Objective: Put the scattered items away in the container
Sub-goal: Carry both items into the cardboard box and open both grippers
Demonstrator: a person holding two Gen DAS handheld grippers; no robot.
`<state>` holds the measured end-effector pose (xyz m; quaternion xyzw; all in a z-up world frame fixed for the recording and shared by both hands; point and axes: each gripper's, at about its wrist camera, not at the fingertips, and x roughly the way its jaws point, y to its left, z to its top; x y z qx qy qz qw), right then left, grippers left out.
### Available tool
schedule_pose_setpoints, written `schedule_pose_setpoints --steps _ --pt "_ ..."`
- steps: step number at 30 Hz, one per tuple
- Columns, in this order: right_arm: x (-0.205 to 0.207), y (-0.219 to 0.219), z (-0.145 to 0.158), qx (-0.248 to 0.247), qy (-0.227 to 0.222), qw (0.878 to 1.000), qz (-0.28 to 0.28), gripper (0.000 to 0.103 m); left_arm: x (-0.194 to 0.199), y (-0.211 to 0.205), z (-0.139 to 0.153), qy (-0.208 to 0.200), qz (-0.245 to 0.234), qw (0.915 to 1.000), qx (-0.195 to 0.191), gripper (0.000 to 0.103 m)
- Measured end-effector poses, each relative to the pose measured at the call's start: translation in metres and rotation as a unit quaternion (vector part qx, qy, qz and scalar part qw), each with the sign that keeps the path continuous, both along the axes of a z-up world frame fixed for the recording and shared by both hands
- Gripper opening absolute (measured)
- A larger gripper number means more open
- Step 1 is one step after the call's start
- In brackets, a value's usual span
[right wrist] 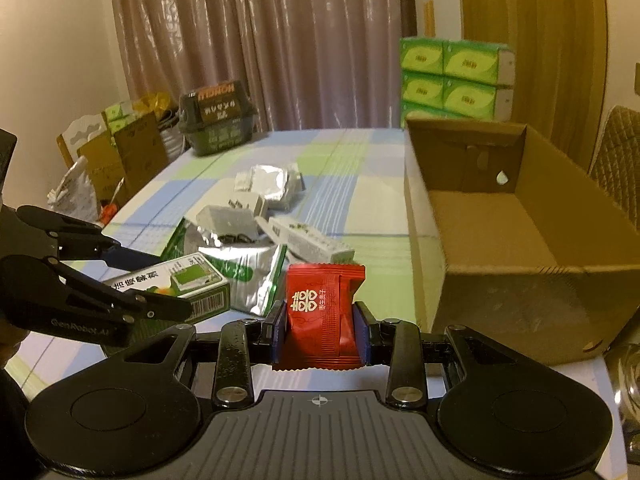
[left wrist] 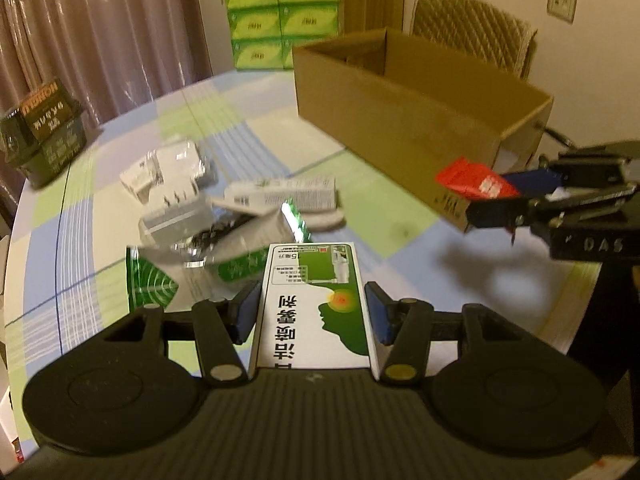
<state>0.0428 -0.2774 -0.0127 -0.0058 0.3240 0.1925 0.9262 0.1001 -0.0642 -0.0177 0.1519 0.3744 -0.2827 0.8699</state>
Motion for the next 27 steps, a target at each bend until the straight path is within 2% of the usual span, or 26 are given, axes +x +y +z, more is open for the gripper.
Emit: schedule_pose_setpoints --steps 8,14,21,27 --pt "0.002 -0.015 0.031 0.002 -0.044 0.999 -0.014 0.032 0.001 -0.026 0.037 -0.034 -0.017 0.9989 -0.027 0.050" --pt "0.011 -0.043 0.051 -0.002 -0.069 0.996 -0.047 0.032 0.005 -0.063 0.060 -0.051 -0.031 0.9970 -0.049 0.050" --pt "0.033 -0.090 0.063 -0.009 -0.075 0.993 -0.091 0.032 0.010 -0.120 0.076 -0.058 -0.051 0.9934 -0.085 0.050" --pt "0.048 -0.124 0.058 -0.006 -0.064 0.992 -0.113 0.032 0.021 -0.158 0.076 -0.050 -0.047 0.9914 -0.111 0.050"
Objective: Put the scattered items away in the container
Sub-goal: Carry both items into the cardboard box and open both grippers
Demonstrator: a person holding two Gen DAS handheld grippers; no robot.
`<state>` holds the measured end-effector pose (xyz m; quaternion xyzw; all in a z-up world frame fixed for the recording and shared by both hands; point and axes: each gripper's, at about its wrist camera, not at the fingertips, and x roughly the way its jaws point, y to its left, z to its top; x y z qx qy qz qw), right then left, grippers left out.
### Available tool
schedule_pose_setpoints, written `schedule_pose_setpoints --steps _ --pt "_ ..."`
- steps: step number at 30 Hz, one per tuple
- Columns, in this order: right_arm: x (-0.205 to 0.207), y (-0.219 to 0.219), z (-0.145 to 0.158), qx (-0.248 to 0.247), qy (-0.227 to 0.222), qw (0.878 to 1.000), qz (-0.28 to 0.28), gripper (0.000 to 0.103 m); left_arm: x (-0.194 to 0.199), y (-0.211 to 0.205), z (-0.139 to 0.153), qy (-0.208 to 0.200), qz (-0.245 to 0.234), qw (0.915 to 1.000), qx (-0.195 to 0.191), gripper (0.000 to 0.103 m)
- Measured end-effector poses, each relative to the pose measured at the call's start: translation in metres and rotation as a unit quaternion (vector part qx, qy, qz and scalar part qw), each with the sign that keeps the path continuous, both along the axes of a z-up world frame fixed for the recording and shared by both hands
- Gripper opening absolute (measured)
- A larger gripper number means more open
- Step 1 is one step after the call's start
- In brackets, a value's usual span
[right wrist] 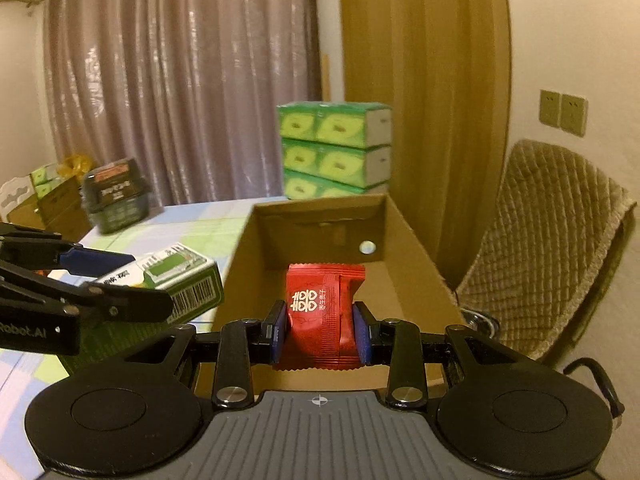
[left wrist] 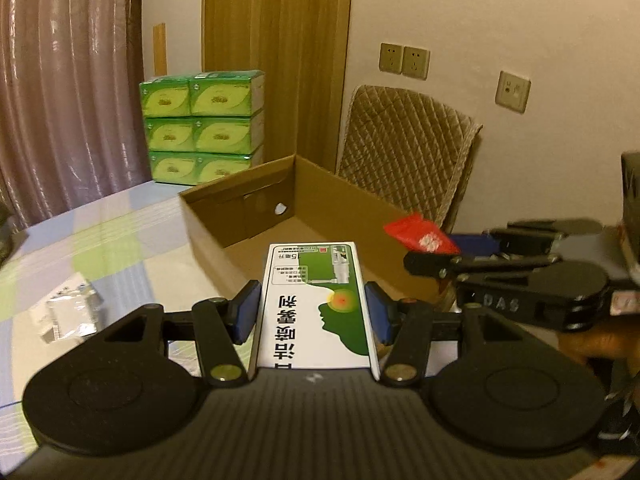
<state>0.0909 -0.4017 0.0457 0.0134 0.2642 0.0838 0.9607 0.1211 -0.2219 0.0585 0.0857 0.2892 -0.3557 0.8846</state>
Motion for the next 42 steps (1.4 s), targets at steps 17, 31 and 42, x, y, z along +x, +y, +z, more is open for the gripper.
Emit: schedule_pose_setpoints --steps 17,31,42 --pt "0.024 -0.040 -0.024 0.018 0.028 0.999 -0.020 0.032 0.027 -0.052 -0.027 0.037 0.004 0.9992 -0.011 0.051" --pt "0.029 -0.041 -0.031 0.017 0.035 0.999 -0.022 0.032 0.028 -0.041 -0.027 0.029 0.028 0.9991 -0.012 0.061" --pt "0.032 -0.028 -0.027 0.020 0.017 1.000 -0.001 0.071 0.020 -0.008 -0.026 0.022 0.053 0.9983 -0.009 0.074"
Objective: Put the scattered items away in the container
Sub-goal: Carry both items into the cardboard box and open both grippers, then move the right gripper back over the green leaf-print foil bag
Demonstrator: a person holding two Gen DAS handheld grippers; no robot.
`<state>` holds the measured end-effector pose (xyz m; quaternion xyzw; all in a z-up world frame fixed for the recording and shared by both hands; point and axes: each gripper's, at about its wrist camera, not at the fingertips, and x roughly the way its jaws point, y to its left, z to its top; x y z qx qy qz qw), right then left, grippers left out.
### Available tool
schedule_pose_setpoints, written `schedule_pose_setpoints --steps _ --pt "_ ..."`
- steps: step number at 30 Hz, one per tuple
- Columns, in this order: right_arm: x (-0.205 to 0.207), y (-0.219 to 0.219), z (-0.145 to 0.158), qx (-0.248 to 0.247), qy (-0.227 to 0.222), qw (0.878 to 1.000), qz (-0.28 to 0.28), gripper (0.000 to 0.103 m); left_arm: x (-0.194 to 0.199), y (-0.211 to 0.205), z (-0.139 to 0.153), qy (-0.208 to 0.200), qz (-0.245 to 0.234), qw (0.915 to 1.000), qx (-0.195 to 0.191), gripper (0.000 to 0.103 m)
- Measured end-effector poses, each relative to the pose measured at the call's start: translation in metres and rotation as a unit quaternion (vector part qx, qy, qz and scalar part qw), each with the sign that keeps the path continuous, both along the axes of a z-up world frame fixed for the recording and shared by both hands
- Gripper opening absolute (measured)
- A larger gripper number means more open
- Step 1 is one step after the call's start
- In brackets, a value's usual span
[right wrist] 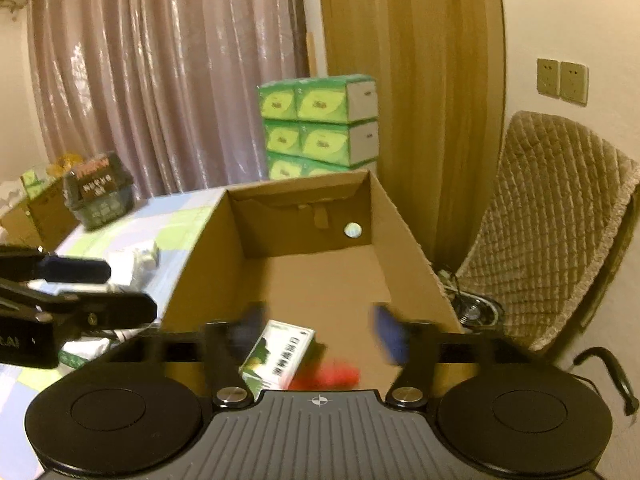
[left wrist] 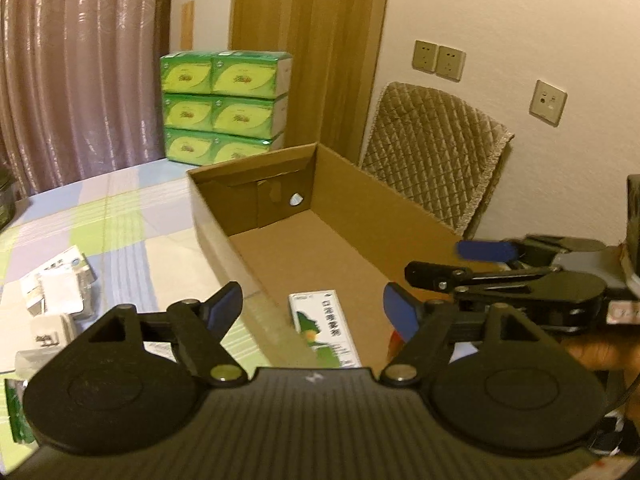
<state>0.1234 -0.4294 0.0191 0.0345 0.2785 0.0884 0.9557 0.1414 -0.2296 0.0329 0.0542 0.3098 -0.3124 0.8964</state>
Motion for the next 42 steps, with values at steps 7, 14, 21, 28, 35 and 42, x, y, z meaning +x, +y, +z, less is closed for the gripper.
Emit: schedule_pose_setpoints --steps 7,14,21,28,35,42 --pt "-0.005 0.007 0.002 -0.005 -0.001 1.000 0.001 0.071 -0.005 0.032 -0.003 -0.002 0.023 0.9997 0.010 0.081" --pt "-0.016 0.018 0.012 -0.002 -0.005 1.000 0.005 0.071 -0.015 0.077 -0.008 0.003 0.043 0.9979 0.049 0.094" --pt "-0.034 0.056 0.027 -0.005 -0.018 0.999 0.041 0.071 -0.029 0.140 -0.016 0.016 0.077 0.9945 0.070 0.102" --pt "-0.048 0.111 0.028 -0.010 -0.018 0.994 0.105 0.071 -0.042 0.187 -0.020 0.000 0.093 0.9897 0.109 0.102" --pt "-0.050 0.159 0.010 -0.043 -0.002 0.984 0.174 0.071 -0.045 0.223 -0.028 0.004 0.087 0.9880 0.128 0.102" --pt "-0.045 0.201 -0.013 -0.101 0.017 0.962 0.253 0.072 -0.032 0.253 -0.042 0.019 0.077 0.9869 0.140 0.102"
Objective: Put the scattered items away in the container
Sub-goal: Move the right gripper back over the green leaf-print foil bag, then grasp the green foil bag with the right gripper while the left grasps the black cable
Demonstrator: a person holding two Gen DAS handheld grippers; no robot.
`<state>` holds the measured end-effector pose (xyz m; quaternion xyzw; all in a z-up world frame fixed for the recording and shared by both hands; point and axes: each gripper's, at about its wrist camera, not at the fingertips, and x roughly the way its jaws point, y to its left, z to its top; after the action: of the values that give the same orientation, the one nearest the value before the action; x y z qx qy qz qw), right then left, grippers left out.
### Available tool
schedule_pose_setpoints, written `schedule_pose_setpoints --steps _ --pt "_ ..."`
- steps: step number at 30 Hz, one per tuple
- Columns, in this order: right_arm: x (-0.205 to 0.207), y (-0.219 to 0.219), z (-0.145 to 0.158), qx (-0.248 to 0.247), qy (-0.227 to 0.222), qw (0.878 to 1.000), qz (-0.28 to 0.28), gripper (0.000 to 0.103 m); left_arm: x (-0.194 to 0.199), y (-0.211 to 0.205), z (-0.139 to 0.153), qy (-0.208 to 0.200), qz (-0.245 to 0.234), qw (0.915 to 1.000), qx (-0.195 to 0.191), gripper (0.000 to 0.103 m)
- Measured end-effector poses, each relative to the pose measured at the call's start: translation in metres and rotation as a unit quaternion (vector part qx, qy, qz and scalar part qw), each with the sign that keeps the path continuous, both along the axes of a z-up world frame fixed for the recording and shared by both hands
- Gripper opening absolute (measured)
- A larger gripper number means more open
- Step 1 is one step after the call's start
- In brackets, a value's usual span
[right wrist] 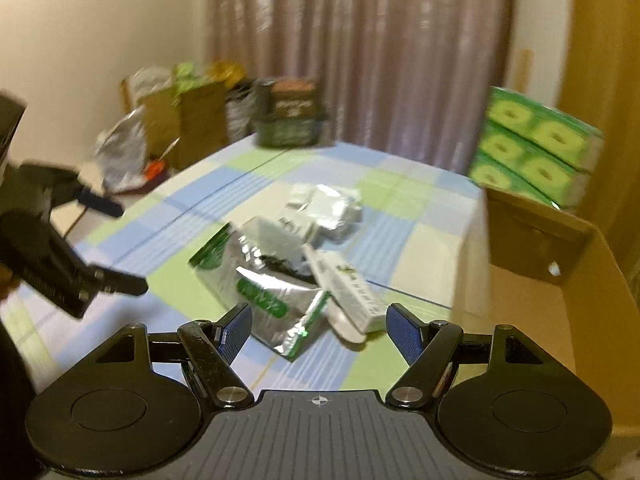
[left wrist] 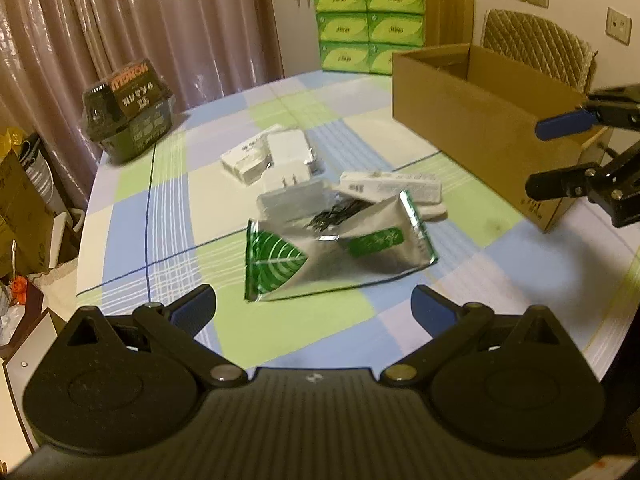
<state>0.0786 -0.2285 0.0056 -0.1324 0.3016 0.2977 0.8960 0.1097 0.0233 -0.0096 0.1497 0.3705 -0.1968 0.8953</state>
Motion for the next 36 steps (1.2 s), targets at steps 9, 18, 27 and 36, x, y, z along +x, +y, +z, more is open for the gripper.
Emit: schedule_pose_setpoints --steps 9,18,27,36 --pt "0.019 0.060 -0.031 -0.099 -0.001 0.984 0.148 0.074 0.022 0.019 -0.023 0.015 -0.066 0.9973 0.027 0.102" --pt "0.056 0.112 -0.071 -0.175 0.015 0.958 0.227 0.074 0.044 0.029 -0.050 0.027 -0.122 0.9912 0.044 0.102" --pt "0.084 0.146 -0.099 -0.233 0.024 0.934 0.270 0.074 0.066 0.032 -0.066 0.030 -0.158 0.9862 0.042 0.102" --pt "0.098 0.171 -0.117 -0.263 0.037 0.916 0.300 0.074 0.073 0.034 -0.076 0.031 -0.166 0.9850 0.035 0.102"
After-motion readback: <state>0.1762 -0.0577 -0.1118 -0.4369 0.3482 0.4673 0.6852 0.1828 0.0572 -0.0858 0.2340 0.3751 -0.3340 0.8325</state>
